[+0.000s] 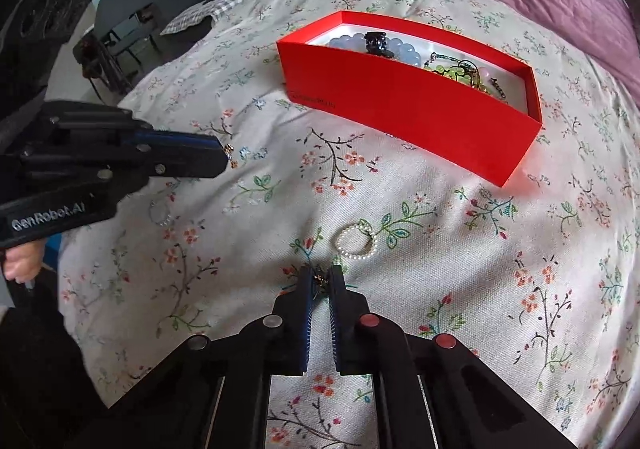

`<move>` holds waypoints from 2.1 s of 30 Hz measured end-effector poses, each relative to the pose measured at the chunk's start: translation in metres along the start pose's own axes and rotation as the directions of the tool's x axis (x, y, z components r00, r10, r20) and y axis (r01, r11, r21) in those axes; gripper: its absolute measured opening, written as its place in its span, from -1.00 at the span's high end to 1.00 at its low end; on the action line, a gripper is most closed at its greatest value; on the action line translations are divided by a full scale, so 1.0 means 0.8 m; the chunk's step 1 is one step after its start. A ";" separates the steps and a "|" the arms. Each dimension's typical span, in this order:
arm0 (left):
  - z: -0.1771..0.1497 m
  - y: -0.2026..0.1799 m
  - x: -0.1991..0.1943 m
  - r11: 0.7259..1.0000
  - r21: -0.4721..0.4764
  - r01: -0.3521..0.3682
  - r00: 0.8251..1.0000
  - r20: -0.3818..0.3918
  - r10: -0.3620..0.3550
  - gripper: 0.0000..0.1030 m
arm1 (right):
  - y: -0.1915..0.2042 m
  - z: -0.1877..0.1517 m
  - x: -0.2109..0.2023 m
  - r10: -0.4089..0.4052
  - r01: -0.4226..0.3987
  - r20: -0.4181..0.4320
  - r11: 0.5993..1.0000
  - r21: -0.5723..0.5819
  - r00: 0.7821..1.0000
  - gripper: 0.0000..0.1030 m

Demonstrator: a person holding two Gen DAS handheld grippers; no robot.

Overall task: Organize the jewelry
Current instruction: 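Carry both gold pieces into the red box and open both tools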

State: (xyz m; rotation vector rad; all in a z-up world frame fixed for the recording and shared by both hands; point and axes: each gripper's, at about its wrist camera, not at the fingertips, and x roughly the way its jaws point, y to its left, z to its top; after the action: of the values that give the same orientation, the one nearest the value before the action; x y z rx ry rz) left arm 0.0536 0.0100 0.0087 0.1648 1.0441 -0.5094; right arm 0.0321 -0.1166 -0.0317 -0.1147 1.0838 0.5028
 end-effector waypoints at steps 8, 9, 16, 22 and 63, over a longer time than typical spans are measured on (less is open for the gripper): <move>0.005 0.007 -0.006 1.000 -0.015 -0.003 1.000 0.011 0.003 0.87 | -0.011 0.010 -0.017 0.018 -0.019 0.031 0.999 0.048 0.999 0.85; 0.006 0.008 -0.007 1.000 -0.017 -0.004 1.000 0.014 0.004 0.87 | -0.011 0.012 -0.020 0.018 -0.020 0.039 0.999 0.049 0.999 0.85; 0.009 0.009 -0.009 1.000 -0.025 -0.013 1.000 0.020 0.013 0.87 | -0.012 0.026 -0.038 0.009 -0.015 0.080 0.998 0.065 0.997 0.85; 0.014 0.008 -0.010 0.999 -0.030 -0.021 0.999 0.029 0.022 0.87 | -0.016 0.036 -0.047 -0.003 -0.005 0.104 0.997 0.078 0.995 0.85; 0.126 0.010 0.022 0.985 -0.169 -0.027 0.988 0.145 0.052 0.39 | -0.099 0.135 -0.038 -0.112 0.052 0.178 0.950 0.308 0.978 0.73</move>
State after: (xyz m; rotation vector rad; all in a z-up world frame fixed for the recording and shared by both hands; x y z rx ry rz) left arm 0.1435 -0.0260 0.0436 -0.0017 0.9305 -0.3901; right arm 0.1442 -0.1610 0.0336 0.1552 0.9486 0.2617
